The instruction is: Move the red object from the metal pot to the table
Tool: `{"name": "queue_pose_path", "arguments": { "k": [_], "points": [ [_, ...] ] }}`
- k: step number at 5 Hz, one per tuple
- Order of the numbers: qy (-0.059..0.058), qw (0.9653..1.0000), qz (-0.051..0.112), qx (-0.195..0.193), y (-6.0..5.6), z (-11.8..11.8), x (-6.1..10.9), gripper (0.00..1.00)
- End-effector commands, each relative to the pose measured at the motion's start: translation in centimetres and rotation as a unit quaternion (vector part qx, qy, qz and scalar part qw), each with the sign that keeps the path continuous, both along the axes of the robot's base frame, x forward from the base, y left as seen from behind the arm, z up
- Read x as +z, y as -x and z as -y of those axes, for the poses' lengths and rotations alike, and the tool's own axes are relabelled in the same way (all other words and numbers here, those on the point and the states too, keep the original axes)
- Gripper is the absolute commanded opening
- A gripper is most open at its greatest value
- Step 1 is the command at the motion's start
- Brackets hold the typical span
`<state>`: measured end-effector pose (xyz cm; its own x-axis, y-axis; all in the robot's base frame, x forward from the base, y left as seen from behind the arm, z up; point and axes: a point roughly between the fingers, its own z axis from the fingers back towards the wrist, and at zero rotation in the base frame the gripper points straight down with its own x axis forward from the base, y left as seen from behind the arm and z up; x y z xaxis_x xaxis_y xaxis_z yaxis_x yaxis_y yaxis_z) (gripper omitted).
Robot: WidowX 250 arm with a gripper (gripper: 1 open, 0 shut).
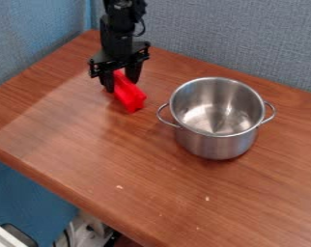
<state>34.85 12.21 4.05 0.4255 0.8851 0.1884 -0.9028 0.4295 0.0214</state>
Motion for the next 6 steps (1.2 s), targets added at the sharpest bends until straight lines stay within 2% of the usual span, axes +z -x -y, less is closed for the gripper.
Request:
{"name": "queue_pose_path", "arguments": {
  "k": [1,6],
  "points": [
    [-0.012,0.9997,0.015,-0.014,-0.75,0.16,1.01,0.00],
    [-0.017,0.9992,0.009,-0.035,-1.15,0.96,0.67,0.00]
  ]
}}
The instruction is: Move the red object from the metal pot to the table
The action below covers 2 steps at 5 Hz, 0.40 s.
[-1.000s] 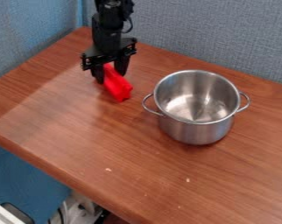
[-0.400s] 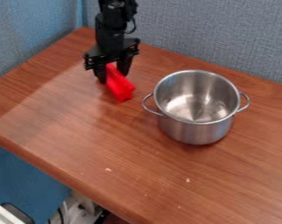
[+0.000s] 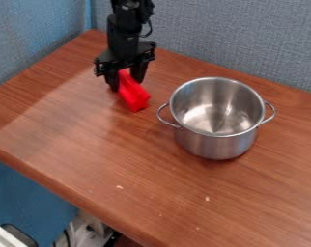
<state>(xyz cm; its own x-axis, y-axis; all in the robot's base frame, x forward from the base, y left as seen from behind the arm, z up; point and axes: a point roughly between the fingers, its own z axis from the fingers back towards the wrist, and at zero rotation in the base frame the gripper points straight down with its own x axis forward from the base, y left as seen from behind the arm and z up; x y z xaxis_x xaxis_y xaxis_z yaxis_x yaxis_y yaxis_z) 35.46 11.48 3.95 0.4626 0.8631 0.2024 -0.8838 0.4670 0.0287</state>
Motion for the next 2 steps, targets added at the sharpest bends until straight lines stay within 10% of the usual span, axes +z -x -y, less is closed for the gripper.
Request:
{"name": "queue_pose_path", "arguments": {
  "k": [1,2],
  "points": [
    [-0.010,0.9998,0.008,-0.017,-0.63,0.37,0.73,0.00],
    [-0.010,0.9997,0.007,-0.019,-0.69,0.49,0.67,0.00]
  ]
}}
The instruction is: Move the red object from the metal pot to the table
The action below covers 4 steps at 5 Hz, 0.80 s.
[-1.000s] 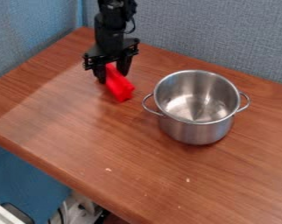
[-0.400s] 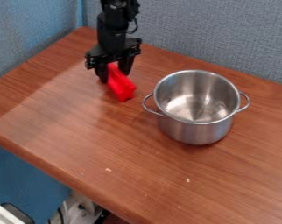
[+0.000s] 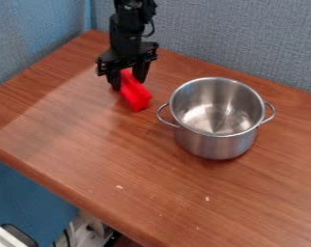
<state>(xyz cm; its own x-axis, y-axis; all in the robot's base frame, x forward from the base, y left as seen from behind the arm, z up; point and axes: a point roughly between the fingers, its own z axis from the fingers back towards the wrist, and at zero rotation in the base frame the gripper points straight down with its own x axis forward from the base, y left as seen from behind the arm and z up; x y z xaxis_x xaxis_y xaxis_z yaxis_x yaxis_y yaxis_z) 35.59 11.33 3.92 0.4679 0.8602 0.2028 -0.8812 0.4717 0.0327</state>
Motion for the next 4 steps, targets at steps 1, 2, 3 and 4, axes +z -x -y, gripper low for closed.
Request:
{"name": "queue_pose_path", "arguments": {
  "k": [1,2,3,4],
  "points": [
    [-0.010,0.9998,0.007,-0.018,-0.60,0.45,0.63,0.00],
    [-0.011,0.9997,0.005,-0.021,-0.63,0.57,0.59,0.00],
    [-0.013,0.9997,0.004,-0.022,-0.63,0.66,0.56,0.00],
    [-0.014,0.9996,0.002,-0.023,-0.63,0.75,0.53,0.00]
  ]
}}
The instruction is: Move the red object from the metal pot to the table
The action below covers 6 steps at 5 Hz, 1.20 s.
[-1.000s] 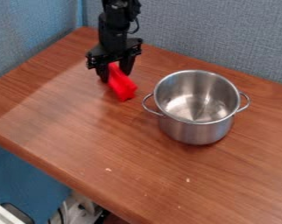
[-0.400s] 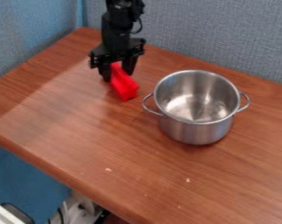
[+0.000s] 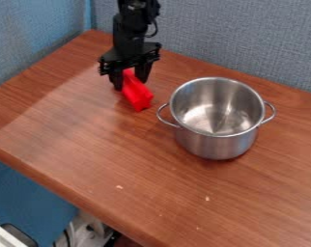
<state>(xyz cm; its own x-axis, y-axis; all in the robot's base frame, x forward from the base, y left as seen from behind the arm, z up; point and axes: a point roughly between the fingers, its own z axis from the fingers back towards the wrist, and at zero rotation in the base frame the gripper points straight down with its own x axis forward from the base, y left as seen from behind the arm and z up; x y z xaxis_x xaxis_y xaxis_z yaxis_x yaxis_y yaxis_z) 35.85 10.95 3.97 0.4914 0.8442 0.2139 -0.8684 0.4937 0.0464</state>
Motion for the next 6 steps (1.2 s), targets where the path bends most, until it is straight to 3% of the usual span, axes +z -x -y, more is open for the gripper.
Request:
{"name": "queue_pose_path", "arguments": {
  "k": [1,3,4,6],
  "points": [
    [-0.007,0.9999,0.004,-0.011,-0.36,0.47,0.45,0.00],
    [-0.009,0.9999,0.000,-0.013,-0.33,0.62,0.44,0.00],
    [-0.014,0.9997,-0.006,-0.017,-0.21,0.77,0.48,1.00],
    [-0.019,0.9995,-0.014,-0.020,-0.09,0.90,0.92,1.00]
  ]
}}
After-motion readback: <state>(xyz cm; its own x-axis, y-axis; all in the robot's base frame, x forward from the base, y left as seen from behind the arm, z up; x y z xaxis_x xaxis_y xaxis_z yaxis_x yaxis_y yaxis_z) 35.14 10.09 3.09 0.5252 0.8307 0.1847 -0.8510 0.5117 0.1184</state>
